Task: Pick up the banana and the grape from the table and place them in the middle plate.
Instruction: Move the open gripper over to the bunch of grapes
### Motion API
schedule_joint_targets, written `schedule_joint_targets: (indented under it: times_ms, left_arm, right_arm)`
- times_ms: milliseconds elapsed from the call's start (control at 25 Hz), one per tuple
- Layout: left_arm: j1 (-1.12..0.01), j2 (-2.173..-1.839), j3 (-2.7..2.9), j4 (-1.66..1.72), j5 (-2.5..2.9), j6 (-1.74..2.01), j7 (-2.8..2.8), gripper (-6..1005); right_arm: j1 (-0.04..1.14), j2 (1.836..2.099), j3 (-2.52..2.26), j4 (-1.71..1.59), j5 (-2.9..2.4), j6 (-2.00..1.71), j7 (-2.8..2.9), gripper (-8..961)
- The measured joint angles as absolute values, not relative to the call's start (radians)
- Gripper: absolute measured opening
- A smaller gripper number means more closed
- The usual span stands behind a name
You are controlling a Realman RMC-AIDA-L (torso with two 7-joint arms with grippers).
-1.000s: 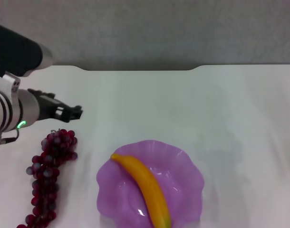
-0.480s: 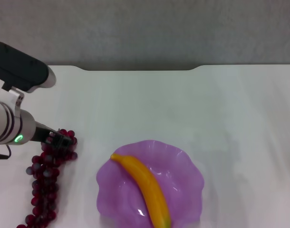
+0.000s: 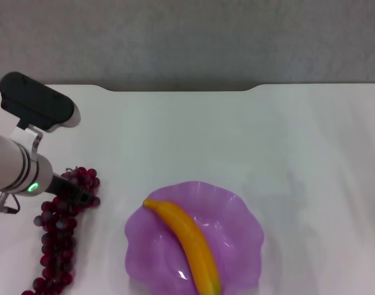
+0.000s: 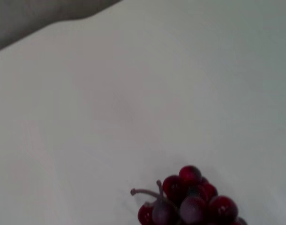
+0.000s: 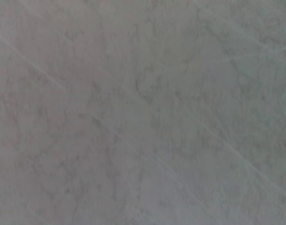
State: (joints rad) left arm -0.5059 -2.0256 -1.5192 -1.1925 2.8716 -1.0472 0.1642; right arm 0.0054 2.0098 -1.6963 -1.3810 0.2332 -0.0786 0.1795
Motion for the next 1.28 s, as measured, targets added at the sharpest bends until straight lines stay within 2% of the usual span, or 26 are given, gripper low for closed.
schedule_joint_targets:
  times_ms: [480, 800, 1000, 1280]
  left_arm:
    - [-0.579, -2.019, -1.535, -0.988, 2.872, -0.97, 0.157, 757]
    - [-0.584, -2.019, -1.535, -0.975, 2.872, -0.959, 0.146, 757]
    - [-0.584, -2.019, -1.533, -0.977, 2.872, -0.957, 0.152, 582]
    - [-0.585, -2.019, -1.523, -0.979, 2.872, -0.957, 0.154, 464]
  right_arm:
    - [0.006, 2.009, -1.703, -1.389, 0.233, -0.077, 0.18, 880]
    - [0.006, 2.009, -1.709, -1.391, 0.23, -0.077, 0.177, 880]
    - [0.006, 2.009, -1.71, -1.391, 0.23, -0.077, 0.177, 880]
    - [0.006, 2.009, -1.712, -1.391, 0.23, -0.077, 0.176, 880]
